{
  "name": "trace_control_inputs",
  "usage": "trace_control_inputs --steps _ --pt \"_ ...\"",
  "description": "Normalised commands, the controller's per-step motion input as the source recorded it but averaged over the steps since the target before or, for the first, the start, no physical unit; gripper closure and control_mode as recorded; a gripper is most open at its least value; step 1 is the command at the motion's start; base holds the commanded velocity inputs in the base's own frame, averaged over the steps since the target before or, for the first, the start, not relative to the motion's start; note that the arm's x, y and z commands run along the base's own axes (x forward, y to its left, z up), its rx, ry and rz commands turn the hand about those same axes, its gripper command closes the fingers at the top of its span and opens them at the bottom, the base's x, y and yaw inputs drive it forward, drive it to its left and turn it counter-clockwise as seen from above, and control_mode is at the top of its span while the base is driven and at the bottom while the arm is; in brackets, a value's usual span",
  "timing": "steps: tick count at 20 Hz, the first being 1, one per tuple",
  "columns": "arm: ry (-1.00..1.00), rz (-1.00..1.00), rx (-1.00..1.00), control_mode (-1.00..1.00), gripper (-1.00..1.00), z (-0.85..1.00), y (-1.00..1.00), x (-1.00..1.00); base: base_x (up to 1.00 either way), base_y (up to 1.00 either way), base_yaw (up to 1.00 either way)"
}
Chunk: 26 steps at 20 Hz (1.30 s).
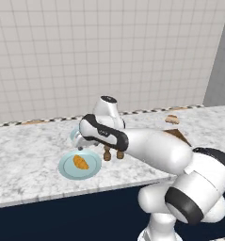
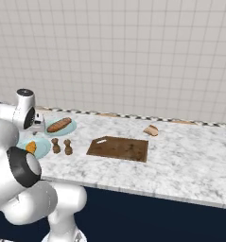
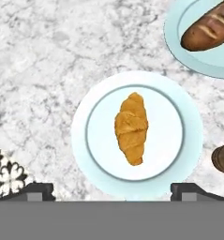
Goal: From the different types of pastries on the counter, select a croissant and place it on the cutting board. Then retrieve a jar of jam from the cabinet and place it alongside the croissant on the cutting board.
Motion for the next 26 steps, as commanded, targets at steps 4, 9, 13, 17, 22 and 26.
trace_control_inputs --steps 4,9,13,17,22,26 --pt "0.14 0.06 -0.21 -1.00 -1.00 -0.02 0.00 0.16 0.00 0.00 0.00" --pt "0.03 0.14 -0.17 -1.00 -1.00 -0.34 0.09 0.08 0.00 0.00 0.00" --pt "-0.09 0.22 0.00 -1.00 -1.00 -0.82 0.21 0.33 0.00 0.00 0.00" --pt "-0.03 0.20 0.00 -1.00 -1.00 -0.63 0.04 0.30 0.00 0.00 0.00" --pt "-0.01 0.16 0.00 -1.00 -1.00 -0.48 0.02 0.08 0.00 0.00 0.00" --pt "0.00 0.01 0.00 -1.00 -1.00 -0.42 0.19 0.07 0.00 0.00 0.00"
